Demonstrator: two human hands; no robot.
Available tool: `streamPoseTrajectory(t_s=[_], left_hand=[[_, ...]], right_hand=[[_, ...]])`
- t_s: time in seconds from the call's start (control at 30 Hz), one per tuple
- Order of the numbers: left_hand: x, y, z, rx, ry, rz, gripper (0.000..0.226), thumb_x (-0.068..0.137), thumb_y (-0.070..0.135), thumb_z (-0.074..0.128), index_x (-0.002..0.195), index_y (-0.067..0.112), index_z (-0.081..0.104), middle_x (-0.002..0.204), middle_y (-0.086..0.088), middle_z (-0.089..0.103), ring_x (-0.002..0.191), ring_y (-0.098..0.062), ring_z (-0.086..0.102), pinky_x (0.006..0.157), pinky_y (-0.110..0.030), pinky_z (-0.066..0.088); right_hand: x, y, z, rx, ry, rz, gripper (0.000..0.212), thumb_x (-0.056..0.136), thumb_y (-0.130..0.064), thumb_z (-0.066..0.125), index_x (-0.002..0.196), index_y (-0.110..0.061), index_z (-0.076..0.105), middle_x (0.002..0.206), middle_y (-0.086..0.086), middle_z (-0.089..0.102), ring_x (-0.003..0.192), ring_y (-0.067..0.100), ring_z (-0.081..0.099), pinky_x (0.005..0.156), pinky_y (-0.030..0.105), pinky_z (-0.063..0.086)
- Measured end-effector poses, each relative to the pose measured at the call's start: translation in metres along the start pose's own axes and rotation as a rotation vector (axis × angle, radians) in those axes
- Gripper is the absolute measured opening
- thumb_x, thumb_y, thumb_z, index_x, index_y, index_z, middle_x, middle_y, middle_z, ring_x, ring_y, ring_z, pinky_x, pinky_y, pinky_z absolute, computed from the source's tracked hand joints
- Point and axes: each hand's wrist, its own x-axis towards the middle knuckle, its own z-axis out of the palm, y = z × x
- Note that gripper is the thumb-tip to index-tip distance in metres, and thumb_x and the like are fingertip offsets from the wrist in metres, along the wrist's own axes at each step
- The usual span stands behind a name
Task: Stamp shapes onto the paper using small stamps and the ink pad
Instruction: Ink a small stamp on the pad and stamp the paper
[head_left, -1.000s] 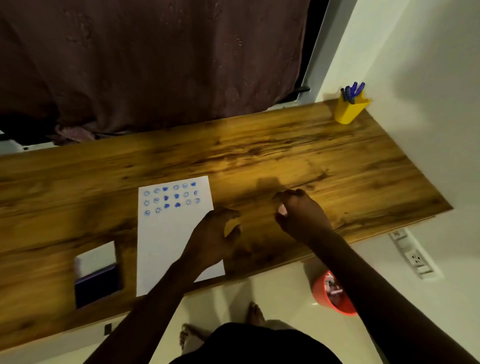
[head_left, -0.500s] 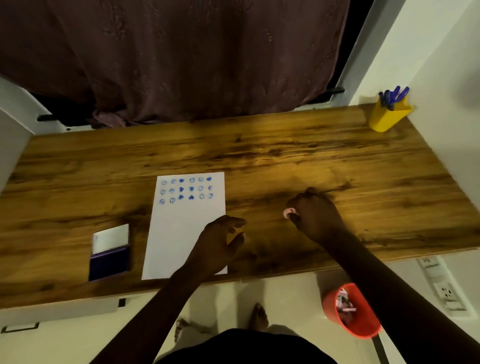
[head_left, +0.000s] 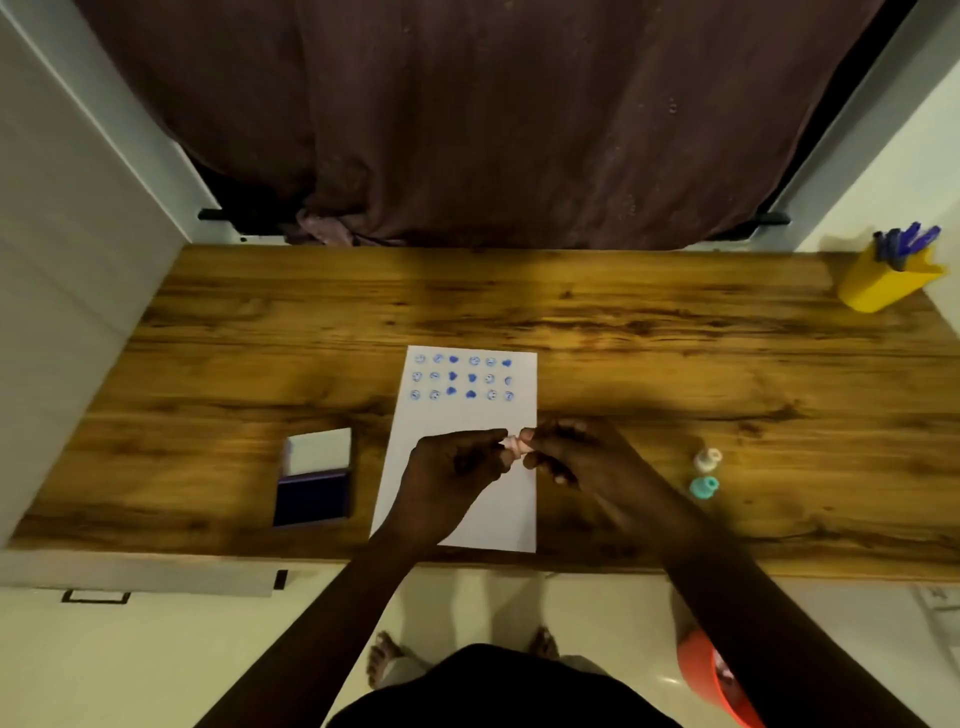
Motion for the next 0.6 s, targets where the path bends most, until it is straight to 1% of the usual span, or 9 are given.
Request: streamPoseTrajectory(t_s=[0.1,0.13,0.2,0.23,0.3,0.33,0.43,0.53,0.6], left_hand=[[-0.010,0.004,-0.020,0.056,0.029,0.053,0.055,0.083,-0.002,0.080,0.113,0.044,0.074,0.115,0.020,0.079,0.114,-0.009,0.073,0.101,-0.030,0.057],[-0.013,0.003,-0.027,0.108,0.038,0.069,0.049,0.084,0.001,0.081,0.113,0.040,0.076,0.116,0.019,0.078,0.116,-0.007,0.072,0.103,-0.031,0.057],[-0.019,0.000,-0.043,0.189,0.042,0.079,0.033,0.086,0.010,0.081,0.117,0.021,0.078,0.120,0.005,0.079,0.116,-0.009,0.072,0.105,-0.037,0.056],[-0.022,-0.002,-0.049,0.200,0.049,0.071,0.032,0.087,0.012,0.080,0.119,0.014,0.077,0.120,0.001,0.079,0.115,-0.009,0.073,0.104,-0.035,0.057],[-0.029,-0.004,-0.066,0.200,0.072,0.041,0.027,0.089,0.014,0.079,0.116,0.014,0.078,0.110,0.004,0.081,0.105,-0.004,0.075,0.096,-0.028,0.060],[-0.032,-0.004,-0.075,0.200,0.088,0.023,0.022,0.090,0.016,0.079,0.112,0.019,0.080,0.102,0.006,0.082,0.097,-0.005,0.077,0.091,-0.026,0.061],[-0.039,-0.009,-0.102,0.163,0.171,-0.060,0.016,0.090,0.018,0.078,0.099,0.031,0.079,0.085,0.003,0.083,0.081,-0.012,0.078,0.080,-0.033,0.063],[-0.048,-0.018,-0.137,0.079,0.233,-0.104,0.005,0.092,0.019,0.076,0.094,0.021,0.080,0.081,-0.003,0.080,0.075,-0.023,0.077,0.068,-0.035,0.062],[-0.055,-0.021,-0.161,0.005,0.291,-0.117,0.011,0.093,0.015,0.075,0.102,0.016,0.081,0.092,-0.009,0.082,0.086,-0.030,0.079,0.071,-0.034,0.065]], right_hand=[[0.005,-0.002,0.027,-0.036,-0.031,0.042,0.033,0.093,-0.047,0.067,0.108,-0.019,0.074,0.087,0.008,0.079,0.063,0.006,0.063,0.056,0.019,0.048],[0.007,-0.002,0.037,-0.087,-0.032,0.065,0.036,0.094,-0.051,0.063,0.107,-0.019,0.073,0.081,0.005,0.078,0.059,0.004,0.063,0.053,0.018,0.048],[0.013,-0.002,0.056,-0.195,-0.057,0.086,0.041,0.096,-0.056,0.058,0.098,-0.019,0.073,0.068,0.000,0.073,0.052,0.003,0.061,0.048,0.017,0.045],[0.016,-0.002,0.063,-0.230,-0.081,0.075,0.041,0.096,-0.056,0.056,0.091,-0.019,0.074,0.063,-0.002,0.071,0.050,0.004,0.060,0.048,0.017,0.045],[0.022,-0.003,0.078,-0.294,-0.126,0.024,0.038,0.098,-0.051,0.056,0.084,-0.020,0.073,0.060,-0.004,0.069,0.052,0.005,0.060,0.052,0.019,0.045],[0.025,-0.004,0.085,-0.327,-0.144,-0.007,0.034,0.099,-0.048,0.057,0.084,-0.021,0.072,0.061,-0.006,0.070,0.055,0.006,0.060,0.055,0.019,0.046],[0.036,-0.007,0.102,-0.403,-0.171,-0.091,0.017,0.093,-0.043,0.068,0.087,-0.027,0.071,0.074,-0.013,0.074,0.068,0.008,0.068,0.064,0.019,0.050],[0.045,-0.014,0.123,-0.443,-0.183,-0.158,0.024,0.085,-0.050,0.074,0.089,-0.027,0.072,0.082,-0.015,0.075,0.079,0.001,0.071,0.066,0.015,0.051],[0.050,-0.016,0.141,-0.523,-0.175,-0.211,0.027,0.083,-0.053,0.076,0.088,-0.027,0.073,0.082,-0.018,0.074,0.082,-0.004,0.068,0.063,0.009,0.050]])
